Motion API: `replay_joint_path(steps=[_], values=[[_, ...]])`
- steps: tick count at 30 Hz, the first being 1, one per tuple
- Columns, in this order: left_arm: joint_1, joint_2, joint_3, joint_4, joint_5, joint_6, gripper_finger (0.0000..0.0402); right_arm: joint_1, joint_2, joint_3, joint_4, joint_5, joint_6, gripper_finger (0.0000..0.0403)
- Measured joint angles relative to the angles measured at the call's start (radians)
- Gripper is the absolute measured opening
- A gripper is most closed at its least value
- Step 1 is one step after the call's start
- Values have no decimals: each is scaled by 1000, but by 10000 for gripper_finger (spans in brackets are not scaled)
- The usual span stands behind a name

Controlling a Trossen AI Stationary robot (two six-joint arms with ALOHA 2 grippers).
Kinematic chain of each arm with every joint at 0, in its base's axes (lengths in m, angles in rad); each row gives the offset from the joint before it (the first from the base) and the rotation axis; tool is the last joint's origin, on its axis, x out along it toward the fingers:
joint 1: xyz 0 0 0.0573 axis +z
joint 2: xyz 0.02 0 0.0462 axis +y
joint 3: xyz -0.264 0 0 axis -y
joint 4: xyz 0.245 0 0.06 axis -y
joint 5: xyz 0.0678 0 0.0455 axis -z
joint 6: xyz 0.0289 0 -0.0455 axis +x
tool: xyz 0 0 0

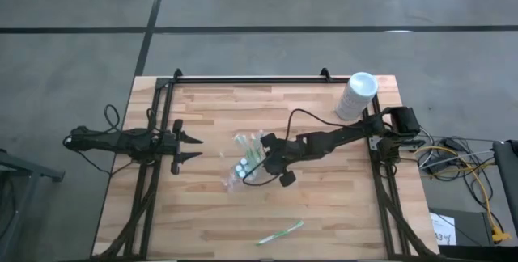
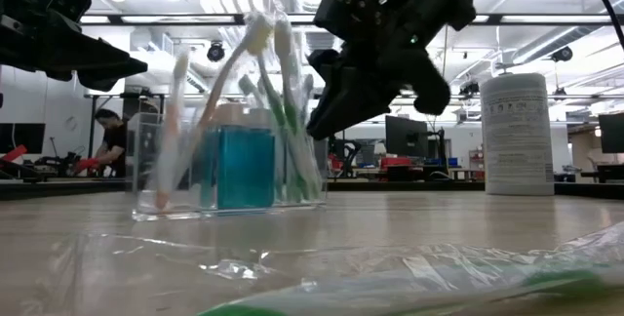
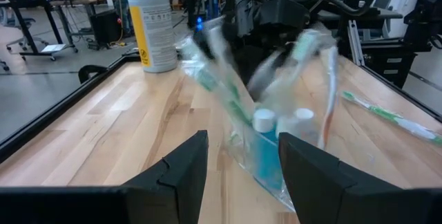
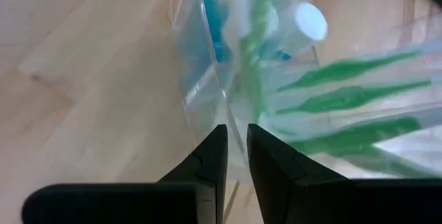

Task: Pick & Place toothbrushing station
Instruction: Move the transparent organizer to the bottom center of the table

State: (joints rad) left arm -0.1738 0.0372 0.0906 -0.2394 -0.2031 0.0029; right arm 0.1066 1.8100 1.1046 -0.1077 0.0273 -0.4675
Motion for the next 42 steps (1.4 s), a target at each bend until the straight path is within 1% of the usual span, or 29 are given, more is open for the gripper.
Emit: replay_joint_path(steps=[6,10,15,22,27,33,42], values=[[0,0,0,0,0,0,181,0,-38,0,-84,2,71,48],[0,0,0,0,0,0,181,5,-59,0,-123,1,74,39],[0,0,0,0,0,0,181,5,-67,0,-124,-1,83,32],[0,0,0,0,0,0,181,7,-58,-2,-122,-28,93,31],[0,0,0,0,0,0,181,7,-44,-2,-113,-27,94,32],[0,0,0,0,0,0,181,7,-18,-2,-75,-27,117,60],[0,0,0,0,0,0,181,13,-21,19,-76,-27,110,125]])
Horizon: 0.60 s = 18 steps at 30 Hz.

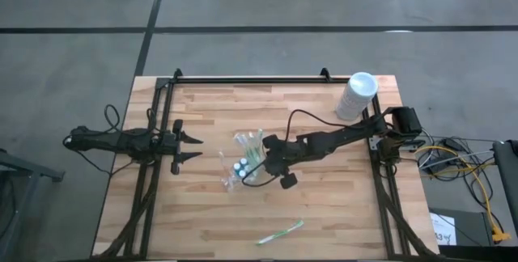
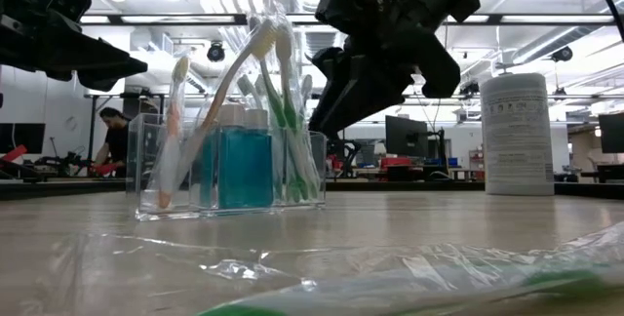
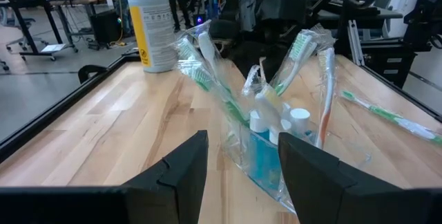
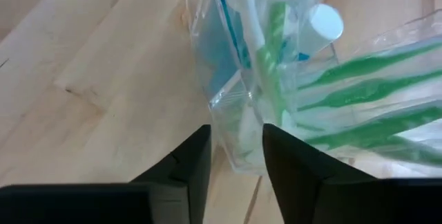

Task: Pick & Place toothbrushing station
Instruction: Move the transparent organizer to the bottom center of the table

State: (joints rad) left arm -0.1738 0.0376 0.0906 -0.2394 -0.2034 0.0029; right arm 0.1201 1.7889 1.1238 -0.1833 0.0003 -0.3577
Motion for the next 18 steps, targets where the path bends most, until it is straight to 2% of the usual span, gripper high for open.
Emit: replay_joint_path(steps=[7,18], values=[[0,0,0,0,0,0,181,-6,-4,2,7,3,-56,148],[0,0,0,0,0,0,181,-46,-2,-16,69,-2,-69,135]])
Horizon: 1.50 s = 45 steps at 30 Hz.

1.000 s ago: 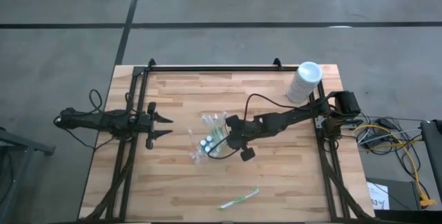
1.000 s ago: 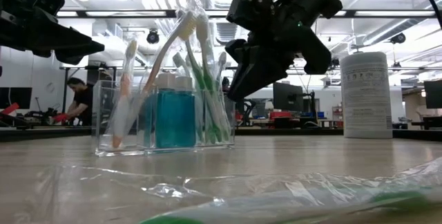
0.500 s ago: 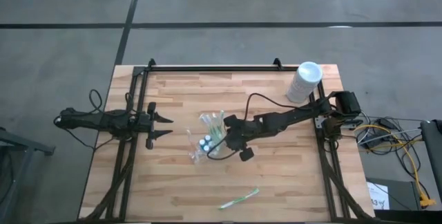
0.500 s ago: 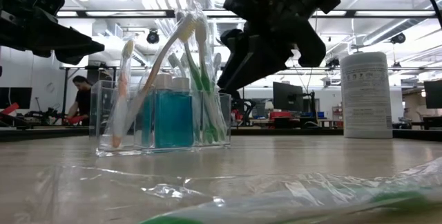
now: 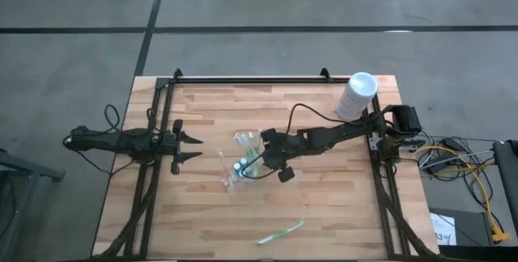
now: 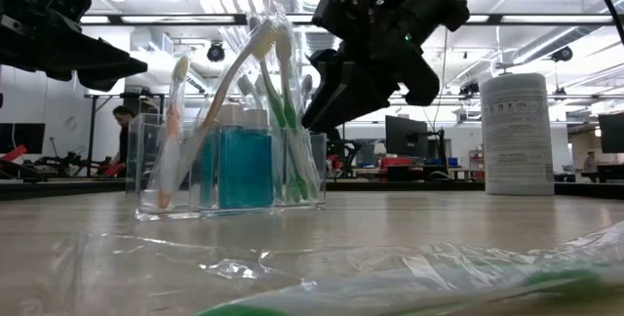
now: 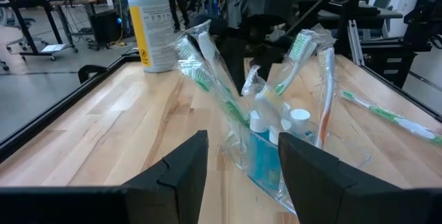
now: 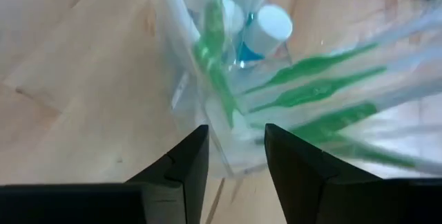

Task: Pick & Place toothbrushing station
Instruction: Move the transparent organizer to the bottom center of the table

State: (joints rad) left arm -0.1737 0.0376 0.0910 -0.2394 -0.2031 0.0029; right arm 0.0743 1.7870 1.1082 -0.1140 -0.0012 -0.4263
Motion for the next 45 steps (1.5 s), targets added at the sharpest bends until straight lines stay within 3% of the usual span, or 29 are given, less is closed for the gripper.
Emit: replay_joint_path(steps=[8,31,45], values=[[0,0,0,0,0,0,181,2,0,-33,6,-53,29,137],[0,0,0,0,0,0,181,28,-3,-24,-70,-59,84,125],[0,0,0,0,0,0,181,32,-2,54,-214,9,76,116]])
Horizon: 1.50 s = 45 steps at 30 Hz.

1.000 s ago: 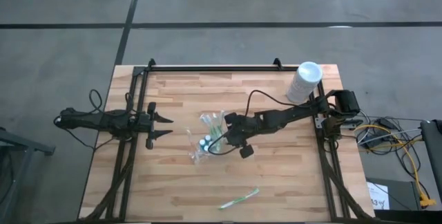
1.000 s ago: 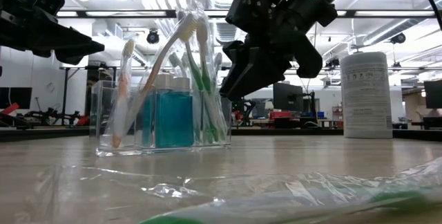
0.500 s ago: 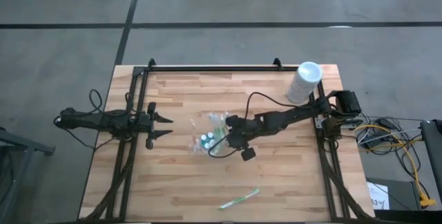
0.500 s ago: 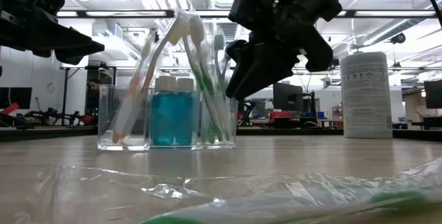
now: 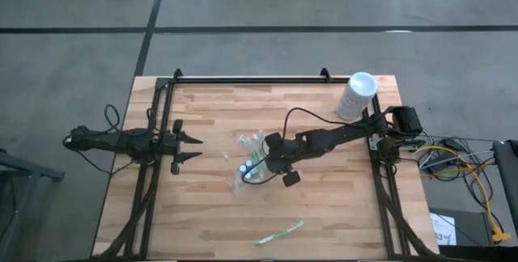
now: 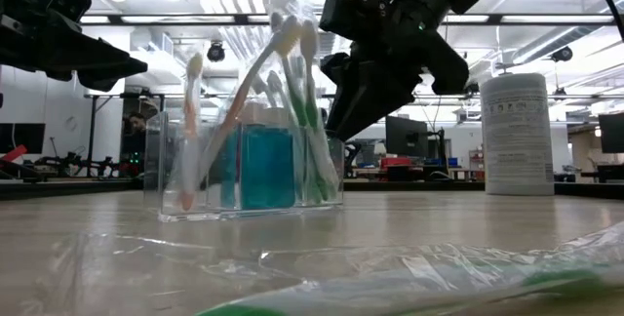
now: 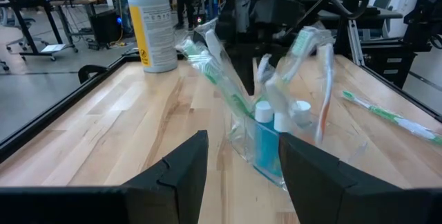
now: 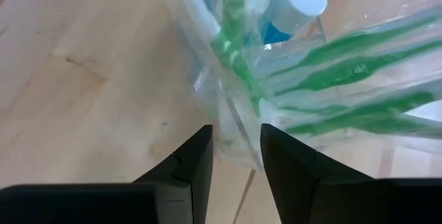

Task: Pick & Place toothbrushing station
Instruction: Move the transparent organizer to the bottom center of the table

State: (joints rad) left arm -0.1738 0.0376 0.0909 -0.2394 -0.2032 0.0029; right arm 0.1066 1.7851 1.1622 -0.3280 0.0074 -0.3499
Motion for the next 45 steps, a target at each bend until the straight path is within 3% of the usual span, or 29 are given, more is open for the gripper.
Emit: replay_joint_path(steps=[16,45], values=[[0,0,0,0,0,0,181,5,0,10,-39,-7,-32,104],[0,0,0,0,0,0,181,5,-3,4,-62,-10,-47,17]])
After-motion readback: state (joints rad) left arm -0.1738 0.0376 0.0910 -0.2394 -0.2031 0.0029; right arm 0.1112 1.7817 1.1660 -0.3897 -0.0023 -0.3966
